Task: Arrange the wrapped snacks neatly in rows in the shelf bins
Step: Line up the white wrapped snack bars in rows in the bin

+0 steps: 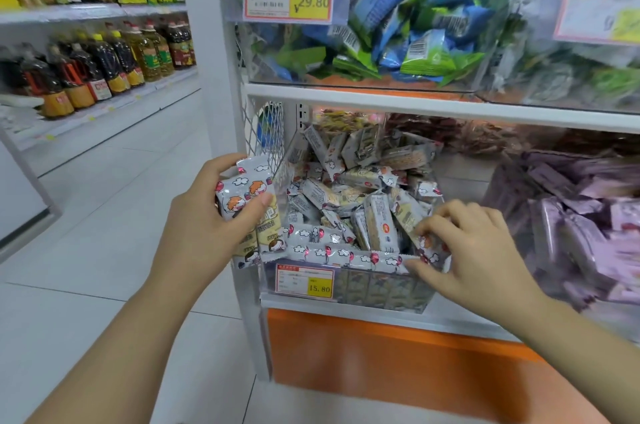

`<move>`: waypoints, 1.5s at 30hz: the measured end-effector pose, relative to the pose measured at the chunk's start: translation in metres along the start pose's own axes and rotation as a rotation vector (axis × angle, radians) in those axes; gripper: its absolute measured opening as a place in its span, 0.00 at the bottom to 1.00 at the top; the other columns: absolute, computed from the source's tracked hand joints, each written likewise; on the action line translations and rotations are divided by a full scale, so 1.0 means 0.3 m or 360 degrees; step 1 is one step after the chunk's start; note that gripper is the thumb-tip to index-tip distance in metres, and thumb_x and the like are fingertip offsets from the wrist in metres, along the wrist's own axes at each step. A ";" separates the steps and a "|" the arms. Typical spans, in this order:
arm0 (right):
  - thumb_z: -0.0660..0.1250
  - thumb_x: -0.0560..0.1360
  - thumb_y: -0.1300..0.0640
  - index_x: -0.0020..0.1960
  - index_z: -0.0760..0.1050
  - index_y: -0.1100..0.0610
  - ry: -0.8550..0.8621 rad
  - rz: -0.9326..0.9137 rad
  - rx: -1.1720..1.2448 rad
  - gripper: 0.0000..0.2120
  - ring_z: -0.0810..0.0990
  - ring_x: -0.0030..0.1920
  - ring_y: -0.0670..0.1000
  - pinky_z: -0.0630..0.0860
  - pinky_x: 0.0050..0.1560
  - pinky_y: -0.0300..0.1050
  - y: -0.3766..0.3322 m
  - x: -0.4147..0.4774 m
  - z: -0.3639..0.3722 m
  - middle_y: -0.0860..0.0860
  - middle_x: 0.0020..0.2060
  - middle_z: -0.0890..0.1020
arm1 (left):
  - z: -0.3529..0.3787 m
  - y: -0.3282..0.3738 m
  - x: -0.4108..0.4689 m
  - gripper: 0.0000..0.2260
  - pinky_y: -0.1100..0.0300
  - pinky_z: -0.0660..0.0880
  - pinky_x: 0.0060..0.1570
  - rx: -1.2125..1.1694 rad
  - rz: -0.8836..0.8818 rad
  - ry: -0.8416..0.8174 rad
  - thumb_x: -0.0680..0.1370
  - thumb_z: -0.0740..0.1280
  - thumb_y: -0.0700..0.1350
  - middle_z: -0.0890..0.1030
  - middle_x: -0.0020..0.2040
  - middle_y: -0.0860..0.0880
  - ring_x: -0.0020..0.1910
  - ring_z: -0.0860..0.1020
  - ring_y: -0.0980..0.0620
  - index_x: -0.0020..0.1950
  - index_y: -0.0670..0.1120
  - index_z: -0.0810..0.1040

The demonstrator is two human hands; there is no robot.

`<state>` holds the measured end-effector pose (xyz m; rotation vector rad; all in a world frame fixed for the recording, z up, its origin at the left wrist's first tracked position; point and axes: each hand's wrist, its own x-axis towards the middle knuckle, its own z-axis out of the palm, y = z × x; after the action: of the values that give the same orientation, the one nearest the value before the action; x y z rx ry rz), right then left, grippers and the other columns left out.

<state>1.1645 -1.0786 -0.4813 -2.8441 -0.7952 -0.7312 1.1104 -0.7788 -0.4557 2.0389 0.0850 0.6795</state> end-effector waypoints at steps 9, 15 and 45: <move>0.65 0.72 0.41 0.53 0.77 0.49 -0.0097 -0.0147 0.0389 0.16 0.76 0.48 0.47 0.68 0.49 0.44 -0.074 0.166 -0.065 0.43 0.46 0.77 | -0.051 -0.025 0.007 0.18 0.77 0.72 0.35 -0.0052 -0.0029 0.0017 0.72 0.72 0.50 0.79 0.40 0.69 0.42 0.78 0.71 0.57 0.65 0.69; 0.66 0.76 0.52 0.56 0.77 0.48 -0.0712 -0.0227 0.1091 0.09 0.77 0.49 0.37 0.72 0.49 0.29 -0.232 0.402 -0.009 0.39 0.49 0.79 | -0.072 -0.030 0.021 0.17 0.75 0.74 0.38 -0.0082 -0.0017 0.0033 0.72 0.71 0.51 0.77 0.43 0.74 0.42 0.78 0.70 0.52 0.69 0.69; 0.67 0.75 0.56 0.58 0.76 0.49 -0.1104 -0.0731 0.0348 0.11 0.74 0.41 0.44 0.70 0.44 0.41 -0.204 0.582 0.196 0.41 0.40 0.75 | -0.050 -0.033 0.053 0.18 0.77 0.72 0.34 -0.0069 -0.0011 -0.0062 0.66 0.69 0.55 0.77 0.43 0.74 0.42 0.78 0.71 0.52 0.67 0.69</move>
<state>1.2885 -0.9322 -0.4522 -2.7159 -1.5279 0.3521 1.1185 -0.7568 -0.4510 2.0087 0.0544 0.6321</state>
